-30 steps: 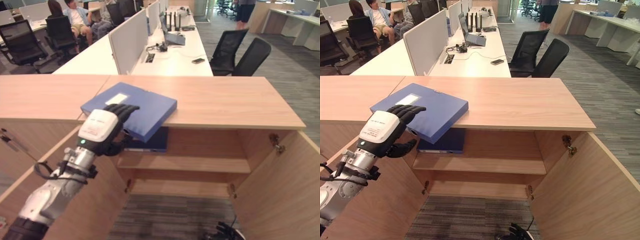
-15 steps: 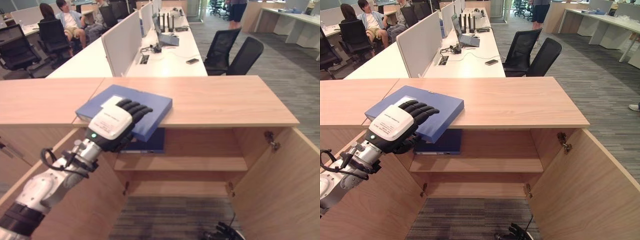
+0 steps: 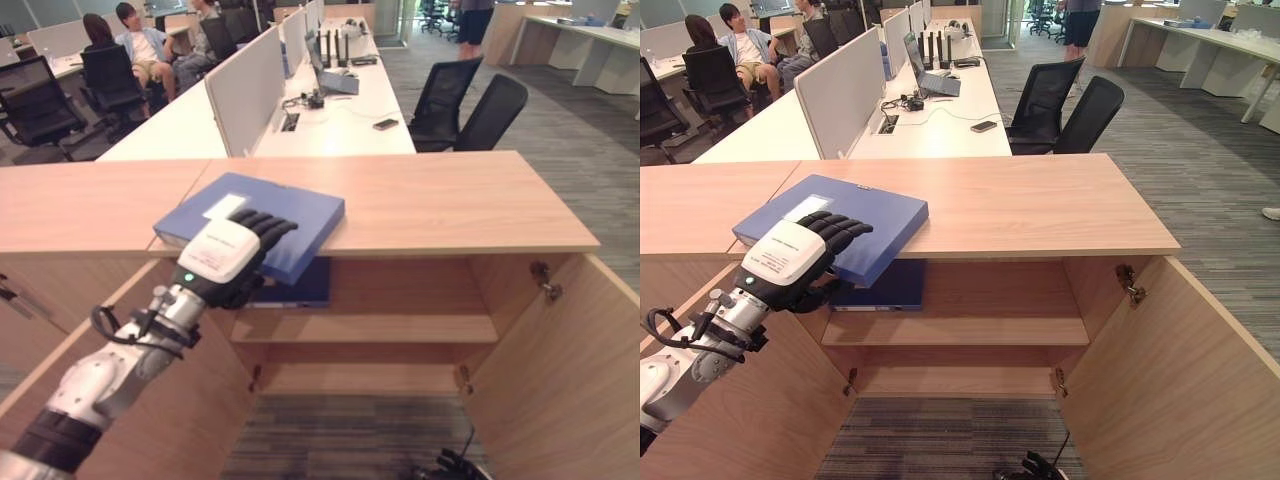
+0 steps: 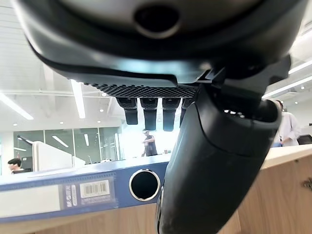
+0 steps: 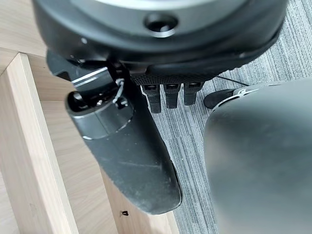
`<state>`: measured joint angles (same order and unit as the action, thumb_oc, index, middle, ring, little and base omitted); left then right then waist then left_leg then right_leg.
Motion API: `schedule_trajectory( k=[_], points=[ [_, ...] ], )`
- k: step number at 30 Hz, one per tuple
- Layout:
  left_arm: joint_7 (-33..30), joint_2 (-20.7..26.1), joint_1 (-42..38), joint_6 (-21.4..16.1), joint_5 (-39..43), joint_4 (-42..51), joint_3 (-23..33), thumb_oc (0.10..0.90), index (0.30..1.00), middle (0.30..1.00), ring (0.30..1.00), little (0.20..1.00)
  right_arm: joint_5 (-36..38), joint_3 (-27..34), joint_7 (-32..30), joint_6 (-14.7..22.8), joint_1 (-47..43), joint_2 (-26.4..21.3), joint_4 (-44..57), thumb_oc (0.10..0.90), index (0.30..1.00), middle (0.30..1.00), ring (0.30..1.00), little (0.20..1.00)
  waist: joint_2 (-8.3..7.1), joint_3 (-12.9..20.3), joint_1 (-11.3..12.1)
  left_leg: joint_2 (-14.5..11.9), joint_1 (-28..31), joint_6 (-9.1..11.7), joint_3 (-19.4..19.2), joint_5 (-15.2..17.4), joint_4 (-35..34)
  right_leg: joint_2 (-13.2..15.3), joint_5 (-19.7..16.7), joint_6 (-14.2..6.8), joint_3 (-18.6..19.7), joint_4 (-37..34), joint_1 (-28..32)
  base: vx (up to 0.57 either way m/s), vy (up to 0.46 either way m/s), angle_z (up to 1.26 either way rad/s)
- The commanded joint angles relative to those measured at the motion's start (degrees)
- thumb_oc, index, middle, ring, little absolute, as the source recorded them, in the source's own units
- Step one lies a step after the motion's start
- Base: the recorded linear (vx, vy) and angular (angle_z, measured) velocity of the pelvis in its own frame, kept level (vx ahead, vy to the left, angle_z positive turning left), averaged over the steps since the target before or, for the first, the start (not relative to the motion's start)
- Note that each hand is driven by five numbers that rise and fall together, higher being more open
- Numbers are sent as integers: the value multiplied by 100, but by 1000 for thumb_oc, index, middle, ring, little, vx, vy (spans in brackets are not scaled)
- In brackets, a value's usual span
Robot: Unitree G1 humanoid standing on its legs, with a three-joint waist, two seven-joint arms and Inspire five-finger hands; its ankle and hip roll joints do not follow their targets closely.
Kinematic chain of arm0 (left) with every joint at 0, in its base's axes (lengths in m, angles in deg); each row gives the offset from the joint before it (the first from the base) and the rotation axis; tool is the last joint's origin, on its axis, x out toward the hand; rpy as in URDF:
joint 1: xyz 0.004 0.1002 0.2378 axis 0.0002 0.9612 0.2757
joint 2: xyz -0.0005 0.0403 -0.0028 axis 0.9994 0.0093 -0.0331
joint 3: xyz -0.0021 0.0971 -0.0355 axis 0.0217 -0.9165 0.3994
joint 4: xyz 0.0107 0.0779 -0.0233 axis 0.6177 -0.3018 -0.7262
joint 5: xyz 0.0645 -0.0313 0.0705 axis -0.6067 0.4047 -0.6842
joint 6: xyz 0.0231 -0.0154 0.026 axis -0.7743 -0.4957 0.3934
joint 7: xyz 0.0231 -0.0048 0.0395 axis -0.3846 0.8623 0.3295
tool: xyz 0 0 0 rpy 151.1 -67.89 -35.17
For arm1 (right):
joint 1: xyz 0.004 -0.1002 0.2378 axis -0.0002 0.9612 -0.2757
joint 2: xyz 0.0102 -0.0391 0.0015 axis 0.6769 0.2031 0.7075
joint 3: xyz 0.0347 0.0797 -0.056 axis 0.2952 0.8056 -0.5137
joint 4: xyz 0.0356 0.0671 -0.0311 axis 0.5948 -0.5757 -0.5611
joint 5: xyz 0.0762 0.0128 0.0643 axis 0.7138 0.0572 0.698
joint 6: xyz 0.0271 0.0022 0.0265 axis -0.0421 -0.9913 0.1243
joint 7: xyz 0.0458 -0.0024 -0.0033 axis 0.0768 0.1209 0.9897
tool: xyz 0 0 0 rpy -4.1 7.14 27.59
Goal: Put the empty folder in the office cabinet
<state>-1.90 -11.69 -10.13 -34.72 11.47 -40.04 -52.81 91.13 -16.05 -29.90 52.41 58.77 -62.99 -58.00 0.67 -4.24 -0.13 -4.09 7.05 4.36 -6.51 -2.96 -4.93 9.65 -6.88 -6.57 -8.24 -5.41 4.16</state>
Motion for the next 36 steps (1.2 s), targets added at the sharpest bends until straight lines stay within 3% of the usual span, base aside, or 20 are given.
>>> schedule_trajectory(
  k=[1, 11, 12, 13, 25, 36],
  points=[
    [-292, -40, -1157, 154, 443, -189, 343, 800, 900, 900, 900, 900, 253, 111, -29, 280, -354, -120, 222, 800, 900, 900, 900, 900, 37, -213, -99, 4, 275, 169, 125, 664, -7, 110, 520, -437, -269, 41, 498, 0, 0, 0],
    [-357, -39, -1549, 283, 333, -583, 100, 800, 900, 900, 900, 900, 291, 93, -18, 278, -308, -134, 223, 800, 900, 900, 900, 900, -14, -197, -160, -23, 301, 179, 112, 666, -7, 98, 525, -430, -254, 41, 511, 0, 0, 0],
    [-361, -38, -1582, 281, 328, -601, 72, 518, 476, 476, 476, 476, 300, 94, -17, 278, -307, -133, 223, 800, 900, 900, 900, 900, -18, -196, -165, -24, 300, 181, 106, 663, -7, 96, 523, -430, -256, 41, 512, 0, 0, 0],
    [-363, -33, -1611, 282, 308, -614, 54, 400, 300, 300, 300, 300, 311, 103, -13, 278, -300, -131, 228, 800, 900, 900, 900, 900, -23, -193, -169, -26, 294, 184, 104, 660, -7, 96, 525, -432, -261, 41, 512, 0, 0, 0],
    [-402, -22, -1618, 297, 325, -633, 97, 400, 300, 300, 300, 300, 303, 105, -45, 289, -261, -90, 228, 800, 900, 900, 900, 900, -56, -172, -183, -57, 292, 200, 41, 648, -7, 77, 503, -436, -243, 41, 475, -3, 0, -1],
    [-521, -280, -1345, 251, 826, -160, 736, 400, 300, 300, 300, 300, 373, 109, -26, 263, -313, -12, 196, 800, 900, 900, 900, 900, -60, -159, -135, -45, 286, 199, 89, 636, -7, 75, 522, -407, -254, 41, 504, -1, 0, 0]
  ],
)
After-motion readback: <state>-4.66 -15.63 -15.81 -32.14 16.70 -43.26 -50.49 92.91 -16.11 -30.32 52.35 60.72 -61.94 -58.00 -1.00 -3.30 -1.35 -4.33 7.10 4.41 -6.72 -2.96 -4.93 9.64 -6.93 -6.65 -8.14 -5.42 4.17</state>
